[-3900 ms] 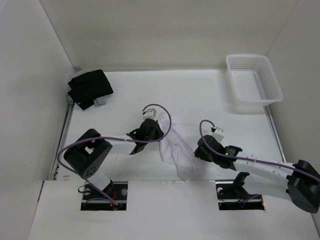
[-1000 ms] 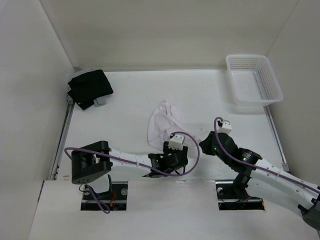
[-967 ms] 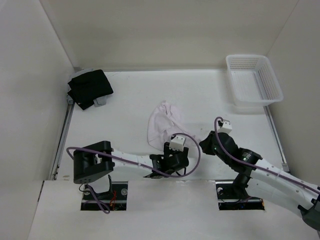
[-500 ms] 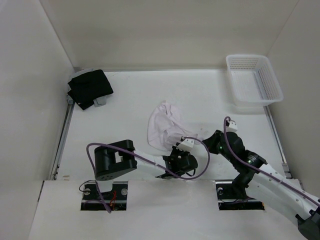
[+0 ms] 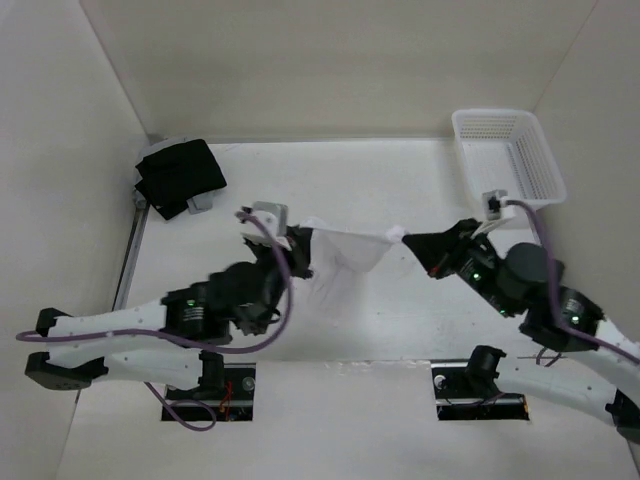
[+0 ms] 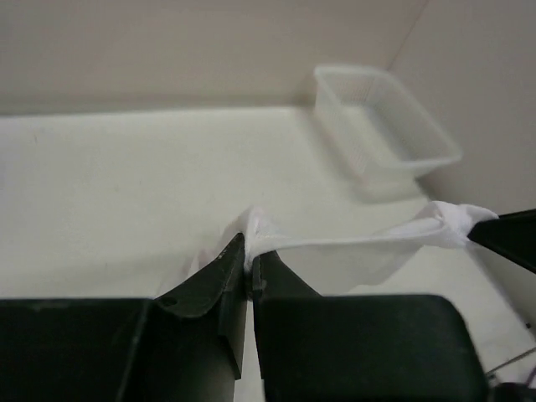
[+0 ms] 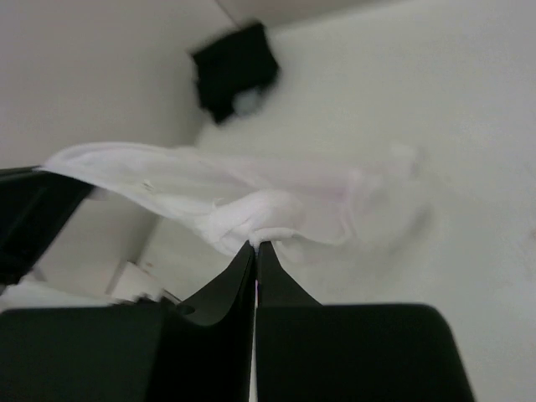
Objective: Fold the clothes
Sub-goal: Flatten the tank top out
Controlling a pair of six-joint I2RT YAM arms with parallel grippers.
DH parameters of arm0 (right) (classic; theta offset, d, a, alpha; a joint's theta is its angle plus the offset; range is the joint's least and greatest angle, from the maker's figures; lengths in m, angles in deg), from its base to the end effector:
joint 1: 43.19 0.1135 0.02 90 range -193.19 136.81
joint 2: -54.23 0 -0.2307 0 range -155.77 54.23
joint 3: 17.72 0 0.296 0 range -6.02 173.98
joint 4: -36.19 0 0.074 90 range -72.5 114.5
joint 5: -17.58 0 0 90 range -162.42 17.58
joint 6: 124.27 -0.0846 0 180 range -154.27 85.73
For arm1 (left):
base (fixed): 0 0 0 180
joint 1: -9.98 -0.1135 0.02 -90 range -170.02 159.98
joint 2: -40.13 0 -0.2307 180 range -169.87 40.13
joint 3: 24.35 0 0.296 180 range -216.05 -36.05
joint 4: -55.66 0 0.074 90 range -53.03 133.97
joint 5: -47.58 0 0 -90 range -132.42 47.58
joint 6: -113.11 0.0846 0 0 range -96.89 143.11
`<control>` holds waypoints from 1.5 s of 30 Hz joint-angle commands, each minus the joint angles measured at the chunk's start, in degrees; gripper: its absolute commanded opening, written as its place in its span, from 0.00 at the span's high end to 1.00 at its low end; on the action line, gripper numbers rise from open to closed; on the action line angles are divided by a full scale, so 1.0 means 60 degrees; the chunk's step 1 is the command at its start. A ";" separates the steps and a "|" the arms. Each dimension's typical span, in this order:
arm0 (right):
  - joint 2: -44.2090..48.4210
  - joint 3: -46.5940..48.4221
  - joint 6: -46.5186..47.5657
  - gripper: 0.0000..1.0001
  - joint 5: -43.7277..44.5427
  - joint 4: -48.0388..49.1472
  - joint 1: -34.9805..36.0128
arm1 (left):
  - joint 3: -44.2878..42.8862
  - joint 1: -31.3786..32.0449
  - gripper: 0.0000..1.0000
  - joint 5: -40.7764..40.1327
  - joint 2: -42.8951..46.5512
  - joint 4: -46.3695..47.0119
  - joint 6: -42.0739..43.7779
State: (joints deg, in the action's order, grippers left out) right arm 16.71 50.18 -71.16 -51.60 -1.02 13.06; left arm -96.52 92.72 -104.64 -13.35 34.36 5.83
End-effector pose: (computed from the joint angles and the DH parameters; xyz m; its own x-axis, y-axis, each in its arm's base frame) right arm 0.1608 0.1865 0.3855 -0.4017 0.4088 -0.8195 -0.4251 0.7094 0.5622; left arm 0.1092 -0.2647 0.3886 -0.1097 -0.2348 -0.9658 0.3331 0.9068 -0.2583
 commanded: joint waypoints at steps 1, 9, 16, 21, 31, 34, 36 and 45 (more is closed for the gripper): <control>-0.1082 0.3456 0.2275 1.00 0.2501 -0.0141 0.1760 | -0.2236 0.0411 0.99 -0.0867 0.0518 0.0145 0.3063; -0.3472 0.7989 0.7195 1.00 0.6488 0.1728 0.6096 | -0.4582 0.2312 1.00 -0.0881 -0.0504 0.5840 0.8920; -0.3168 0.6121 0.8801 1.00 0.6055 0.4544 0.4980 | -0.4396 0.1338 0.98 -0.0091 -0.1122 0.9319 1.1756; -0.3677 0.4960 0.5363 0.99 0.2807 0.2908 0.1186 | -0.1939 -0.1795 0.95 0.0217 -0.1794 0.7992 0.8880; -1.0743 0.7658 0.1607 0.99 -0.3104 0.2542 -0.5981 | -0.3642 -0.8975 0.92 0.4699 -0.5715 0.2481 0.1284; -1.2595 0.9686 0.1314 0.97 -0.2870 0.1925 -0.6437 | -0.5354 -0.9431 0.90 0.5021 -0.7268 0.1869 0.1137; -1.2863 0.9779 0.1225 0.67 -0.2666 0.1880 -0.6497 | -0.5756 -0.9330 0.74 0.5241 -0.7552 0.1238 0.0991; -0.8850 0.2073 0.0771 0.86 -0.2796 0.4370 -0.4739 | 0.0891 -0.7866 0.61 0.5462 -0.4038 0.1894 -0.1617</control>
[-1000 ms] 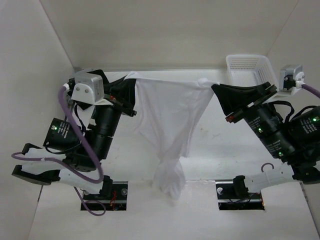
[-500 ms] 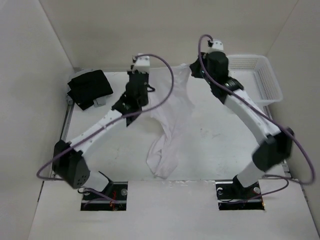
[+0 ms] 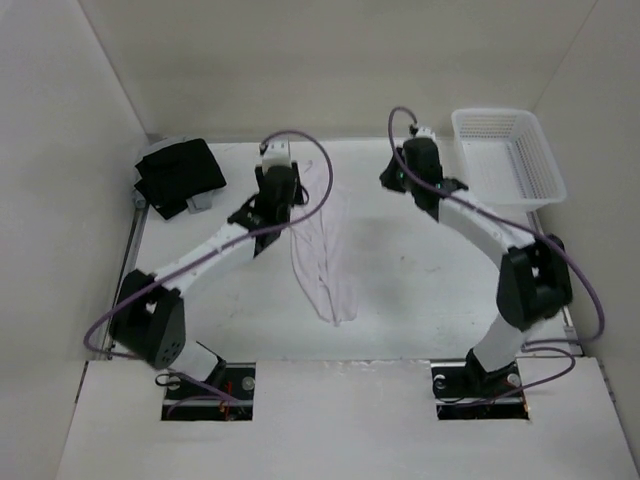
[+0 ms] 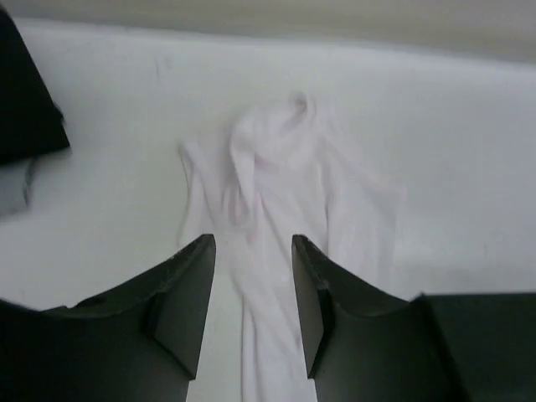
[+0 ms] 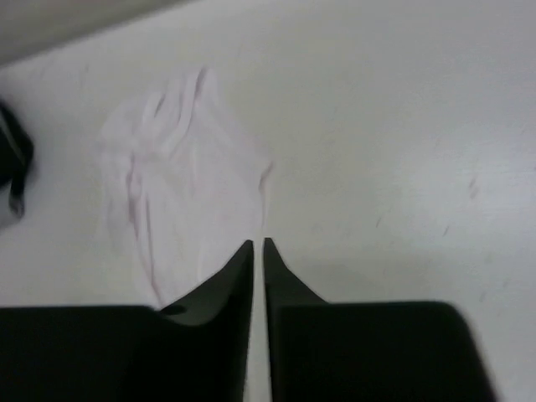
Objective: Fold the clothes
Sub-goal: Flatten the tank top out
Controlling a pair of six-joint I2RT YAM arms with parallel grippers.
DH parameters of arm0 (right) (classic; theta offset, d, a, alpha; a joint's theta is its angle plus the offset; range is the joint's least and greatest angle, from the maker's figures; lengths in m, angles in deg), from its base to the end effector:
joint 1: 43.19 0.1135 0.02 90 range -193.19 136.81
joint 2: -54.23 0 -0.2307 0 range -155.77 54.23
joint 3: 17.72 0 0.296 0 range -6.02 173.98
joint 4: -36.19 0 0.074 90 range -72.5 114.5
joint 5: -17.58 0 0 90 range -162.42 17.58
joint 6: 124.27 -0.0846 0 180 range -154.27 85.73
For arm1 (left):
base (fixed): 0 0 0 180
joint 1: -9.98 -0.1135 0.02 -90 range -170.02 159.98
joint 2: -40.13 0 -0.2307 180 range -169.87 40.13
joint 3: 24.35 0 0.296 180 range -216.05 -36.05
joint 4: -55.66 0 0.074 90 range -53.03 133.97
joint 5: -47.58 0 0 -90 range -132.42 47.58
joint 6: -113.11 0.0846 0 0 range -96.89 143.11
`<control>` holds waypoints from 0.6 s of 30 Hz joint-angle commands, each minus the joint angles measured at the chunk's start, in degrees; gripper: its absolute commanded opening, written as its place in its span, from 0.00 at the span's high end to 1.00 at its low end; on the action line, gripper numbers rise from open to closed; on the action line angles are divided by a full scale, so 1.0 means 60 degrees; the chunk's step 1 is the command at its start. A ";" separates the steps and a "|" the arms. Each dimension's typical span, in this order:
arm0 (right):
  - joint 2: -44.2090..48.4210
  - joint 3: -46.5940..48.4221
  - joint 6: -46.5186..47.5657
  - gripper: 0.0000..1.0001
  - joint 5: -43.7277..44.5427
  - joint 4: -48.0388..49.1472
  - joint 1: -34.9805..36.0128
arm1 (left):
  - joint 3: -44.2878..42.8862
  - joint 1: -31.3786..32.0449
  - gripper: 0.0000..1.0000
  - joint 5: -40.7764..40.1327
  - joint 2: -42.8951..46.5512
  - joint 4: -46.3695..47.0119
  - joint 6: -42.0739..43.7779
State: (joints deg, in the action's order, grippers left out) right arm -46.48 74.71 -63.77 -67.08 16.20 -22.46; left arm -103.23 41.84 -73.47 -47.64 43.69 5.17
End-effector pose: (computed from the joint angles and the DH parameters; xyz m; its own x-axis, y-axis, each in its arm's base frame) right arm 0.4659 0.1679 0.2226 -0.5213 0.3269 -0.7882 -0.0219 0.9183 0.3953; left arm 0.3970 -0.1954 0.2461 -0.3009 -0.1237 -0.9456 -0.0524 0.9922 -0.1131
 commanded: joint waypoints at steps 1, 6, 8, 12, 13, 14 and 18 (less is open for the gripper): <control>0.2059 -0.2826 -0.0620 0.94 -0.0362 0.1717 0.1485 | 0.2737 0.0906 0.63 0.0398 0.2143 0.0295 -0.1856; 0.3861 -0.5877 -0.0972 0.87 -0.0905 0.2451 0.3258 | 0.5538 0.2561 0.70 0.0999 0.4020 -0.0496 -0.4375; 0.4346 -0.6552 -0.1250 0.83 -0.0920 0.2437 0.3887 | 0.6256 0.3132 0.70 0.1044 0.4518 -0.0482 -0.5209; 0.5269 -0.7535 -0.1821 0.70 -0.0614 0.1984 0.5294 | 0.7123 0.3691 0.66 0.0897 0.4916 -0.0190 -0.5961; 0.5343 -0.7638 -0.1953 0.68 -0.0511 0.1882 0.5514 | 0.7240 0.3677 0.65 0.0941 0.4930 -0.0102 -0.5990; 0.5358 -0.7741 -0.2099 0.66 -0.0394 0.1837 0.5778 | 0.7372 0.3663 0.65 0.0970 0.4930 0.0015 -0.6049; 0.4701 -0.7728 -0.2466 0.64 -0.0218 0.1953 0.6424 | 0.7812 0.3736 0.62 0.1029 0.4989 0.0644 -0.6195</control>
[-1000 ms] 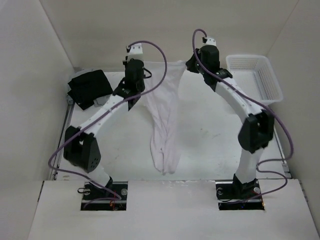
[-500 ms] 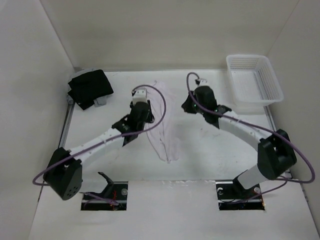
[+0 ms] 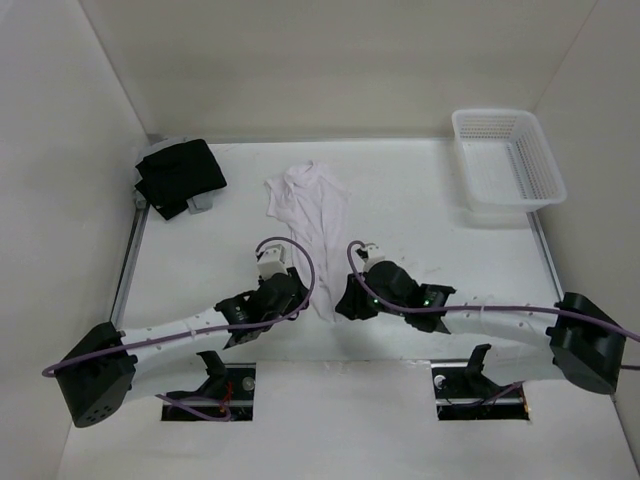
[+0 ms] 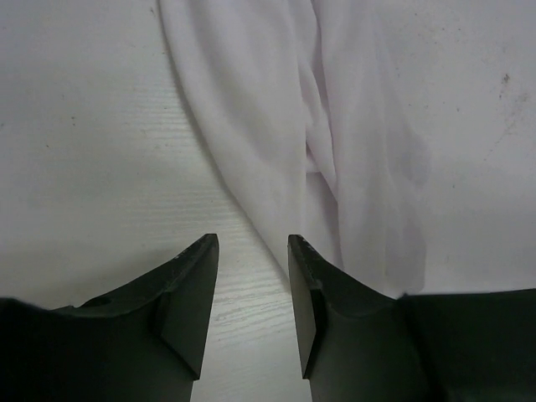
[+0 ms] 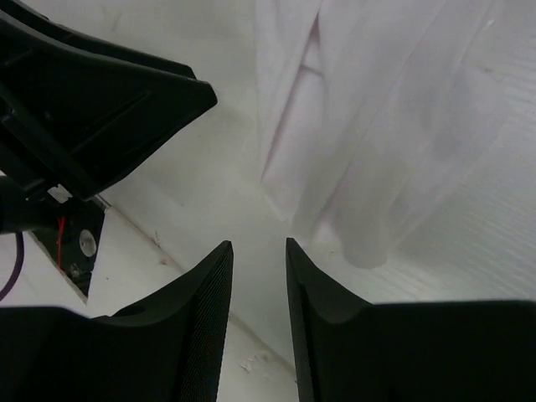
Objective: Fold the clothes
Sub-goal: Flatten the tank top out
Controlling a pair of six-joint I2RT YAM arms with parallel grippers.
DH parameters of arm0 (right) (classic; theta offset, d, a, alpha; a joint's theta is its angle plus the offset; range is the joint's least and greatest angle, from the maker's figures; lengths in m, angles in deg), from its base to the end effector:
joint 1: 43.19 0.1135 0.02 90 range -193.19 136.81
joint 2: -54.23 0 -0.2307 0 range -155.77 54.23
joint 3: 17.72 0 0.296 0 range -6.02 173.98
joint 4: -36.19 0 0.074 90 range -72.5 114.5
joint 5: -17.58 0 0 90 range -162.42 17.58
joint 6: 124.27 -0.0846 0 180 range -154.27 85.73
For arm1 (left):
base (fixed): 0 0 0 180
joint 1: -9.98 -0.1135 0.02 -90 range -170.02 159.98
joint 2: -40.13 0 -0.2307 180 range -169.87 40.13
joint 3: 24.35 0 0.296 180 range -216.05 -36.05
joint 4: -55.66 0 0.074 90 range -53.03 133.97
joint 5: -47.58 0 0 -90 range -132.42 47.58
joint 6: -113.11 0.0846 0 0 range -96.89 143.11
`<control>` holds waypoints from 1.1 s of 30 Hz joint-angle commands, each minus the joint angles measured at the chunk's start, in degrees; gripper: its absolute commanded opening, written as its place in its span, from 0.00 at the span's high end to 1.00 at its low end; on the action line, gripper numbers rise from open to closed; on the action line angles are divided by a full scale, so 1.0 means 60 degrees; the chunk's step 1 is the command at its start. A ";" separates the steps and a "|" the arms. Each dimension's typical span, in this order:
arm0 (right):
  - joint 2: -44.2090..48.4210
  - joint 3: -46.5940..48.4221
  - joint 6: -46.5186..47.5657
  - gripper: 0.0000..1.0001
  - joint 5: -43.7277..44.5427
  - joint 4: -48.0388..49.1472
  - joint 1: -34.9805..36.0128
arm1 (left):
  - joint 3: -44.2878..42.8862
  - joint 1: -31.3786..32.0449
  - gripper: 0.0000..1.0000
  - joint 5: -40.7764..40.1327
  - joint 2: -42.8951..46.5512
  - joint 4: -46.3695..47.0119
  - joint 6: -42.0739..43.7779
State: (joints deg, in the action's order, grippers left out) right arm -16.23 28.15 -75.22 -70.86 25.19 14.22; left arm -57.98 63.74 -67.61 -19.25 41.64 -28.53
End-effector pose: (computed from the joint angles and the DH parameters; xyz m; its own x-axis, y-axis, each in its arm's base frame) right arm 0.1856 0.2860 0.1155 -0.7809 -0.0052 -0.6246 -0.4217 0.7421 0.5210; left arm 0.1974 -0.2084 0.0871 -0.6553 -0.3062 -0.6905 0.0364 0.9003 -0.4337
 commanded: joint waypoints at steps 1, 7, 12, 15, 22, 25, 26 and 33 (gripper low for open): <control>-0.0516 0.0104 -0.0616 0.63 0.0558 0.0500 0.0414 | 0.0315 0.0086 0.62 0.0082 0.0257 0.1076 -0.0593; -0.0942 0.0442 -0.0748 0.62 0.1116 0.0208 0.0473 | 0.0418 0.0115 0.57 0.0433 -0.0094 0.1603 -0.0535; -0.1425 0.0574 -0.0851 0.63 0.1058 0.0178 0.0473 | 0.0447 -0.0002 0.53 0.0873 -0.0899 0.2320 -0.0403; -0.1660 0.0632 -0.0953 0.65 0.0883 0.0237 0.0473 | 0.0375 -0.0002 0.53 0.0961 -0.1484 0.2658 -0.0359; -0.2056 0.0764 -0.1041 0.80 0.0765 0.0178 0.0473 | 0.0096 0.0115 0.59 0.0947 -0.2423 0.3068 -0.0271; -0.1969 0.0764 -0.1085 0.94 0.0823 0.0295 0.0473 | 0.0052 0.0027 0.70 0.0902 -0.2511 0.3098 -0.0271; -0.1794 0.0721 -0.1085 0.97 0.0867 0.0295 0.0473 | 0.0052 -0.0016 0.79 0.0888 -0.2482 0.3083 -0.0271; 0.1015 -0.0464 -0.1085 0.99 0.1102 0.0106 -0.0199 | 0.0681 -0.1332 0.94 0.0873 -0.1166 0.2309 -0.0038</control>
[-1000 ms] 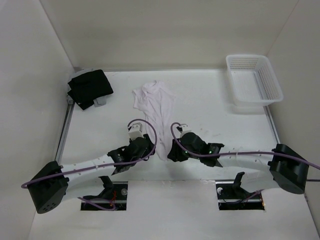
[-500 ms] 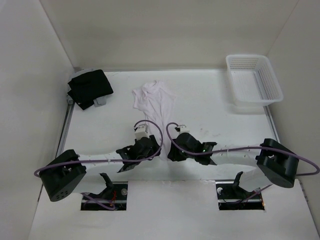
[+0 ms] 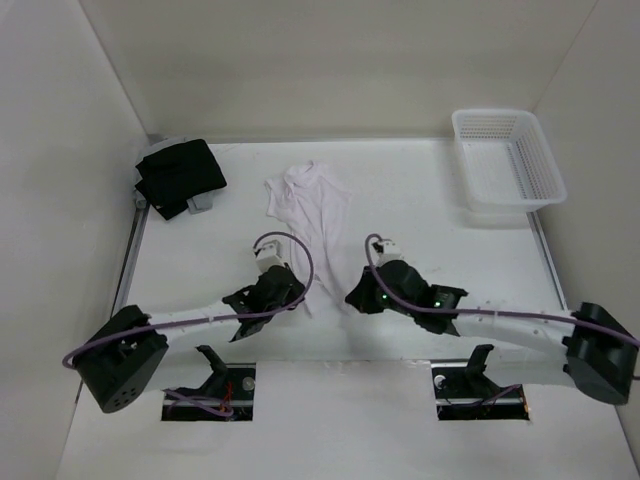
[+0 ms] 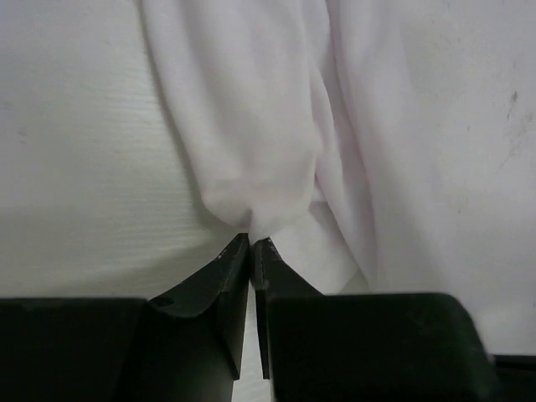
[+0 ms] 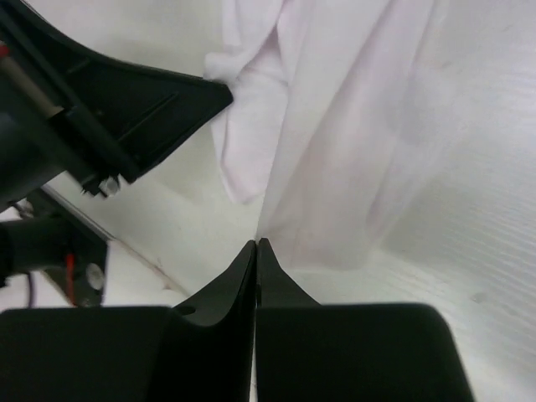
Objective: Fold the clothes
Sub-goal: Flatten the tank top out
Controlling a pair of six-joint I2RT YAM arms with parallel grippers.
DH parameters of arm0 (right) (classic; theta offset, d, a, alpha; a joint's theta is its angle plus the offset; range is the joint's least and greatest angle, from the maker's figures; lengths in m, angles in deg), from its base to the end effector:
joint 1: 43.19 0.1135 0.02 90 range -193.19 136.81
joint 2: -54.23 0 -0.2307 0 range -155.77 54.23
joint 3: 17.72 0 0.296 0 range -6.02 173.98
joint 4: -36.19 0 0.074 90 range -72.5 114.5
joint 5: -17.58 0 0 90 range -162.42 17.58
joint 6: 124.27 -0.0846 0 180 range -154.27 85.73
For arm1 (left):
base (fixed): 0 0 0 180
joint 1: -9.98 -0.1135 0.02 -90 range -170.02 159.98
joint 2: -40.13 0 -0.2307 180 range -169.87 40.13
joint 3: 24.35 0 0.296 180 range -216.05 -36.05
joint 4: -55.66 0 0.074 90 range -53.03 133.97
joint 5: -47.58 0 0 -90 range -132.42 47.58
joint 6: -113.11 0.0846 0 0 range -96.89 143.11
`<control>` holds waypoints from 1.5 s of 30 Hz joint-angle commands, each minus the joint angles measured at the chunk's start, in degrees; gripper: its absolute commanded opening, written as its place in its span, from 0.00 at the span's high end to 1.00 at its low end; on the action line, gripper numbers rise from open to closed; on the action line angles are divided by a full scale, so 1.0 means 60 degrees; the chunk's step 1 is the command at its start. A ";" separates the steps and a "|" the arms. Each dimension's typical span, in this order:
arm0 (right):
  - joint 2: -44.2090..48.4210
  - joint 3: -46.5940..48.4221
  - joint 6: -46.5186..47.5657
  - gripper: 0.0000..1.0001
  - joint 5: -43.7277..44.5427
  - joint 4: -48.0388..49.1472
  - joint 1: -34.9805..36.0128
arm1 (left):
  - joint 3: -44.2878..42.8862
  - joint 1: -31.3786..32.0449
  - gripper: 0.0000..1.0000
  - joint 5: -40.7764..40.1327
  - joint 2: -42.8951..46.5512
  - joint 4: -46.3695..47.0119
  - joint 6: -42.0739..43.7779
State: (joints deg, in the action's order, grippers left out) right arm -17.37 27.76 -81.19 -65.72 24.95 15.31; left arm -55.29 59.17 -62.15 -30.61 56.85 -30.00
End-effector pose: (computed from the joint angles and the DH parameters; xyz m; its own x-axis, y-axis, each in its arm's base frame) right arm 0.1853 0.2835 0.1062 -0.7997 0.0834 -0.5946 -0.3137 0.7864 0.5322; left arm 0.2120 -0.2019 0.0459 -0.6767 -0.3682 -0.6376 -0.0020 0.8669 -0.4985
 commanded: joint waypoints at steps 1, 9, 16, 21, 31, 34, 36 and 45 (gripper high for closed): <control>0.1659 -0.0632 -0.0091 0.99 0.0188 0.0116 -0.0528 | 0.0321 -0.0849 0.94 0.0035 0.0962 -0.0403 0.0338; 0.4065 -0.1835 -0.0310 0.98 -0.0370 -0.0718 -0.1539 | 0.0702 -0.2594 0.74 0.0592 0.2355 -0.1780 0.1056; 0.4198 -0.2143 -0.0340 0.98 -0.0296 -0.0793 -0.1993 | 0.0629 -0.1880 0.64 0.0769 0.3130 -0.3170 0.0327; 0.3978 -0.2231 -0.0208 0.98 -0.0457 -0.0442 -0.2301 | 0.0849 -0.1131 0.63 -0.0256 0.4171 -0.4592 -0.1284; 0.3787 -0.2202 -0.0120 0.97 -0.0589 -0.0148 -0.2331 | 0.0951 -0.0808 0.67 -0.0433 0.4043 -0.5064 -0.2033; 0.3875 -0.2217 -0.0120 0.97 -0.0589 -0.0148 -0.2302 | 0.1010 -0.0983 0.68 -0.0419 0.3661 -0.4493 -0.1873; 0.3963 -0.2261 -0.0149 0.97 -0.0589 -0.0177 -0.2302 | 0.1025 -0.1072 0.71 -0.0331 0.3441 -0.4141 -0.1698; 0.4650 -0.1838 0.0011 0.98 -0.0531 -0.0411 -0.2477 | 0.0369 -0.1145 1.00 -0.0037 0.4227 -0.4240 -0.1112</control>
State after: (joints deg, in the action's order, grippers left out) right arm 8.27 14.47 -82.33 -69.11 21.03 1.21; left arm -50.16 52.75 -62.63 -10.02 32.37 -39.22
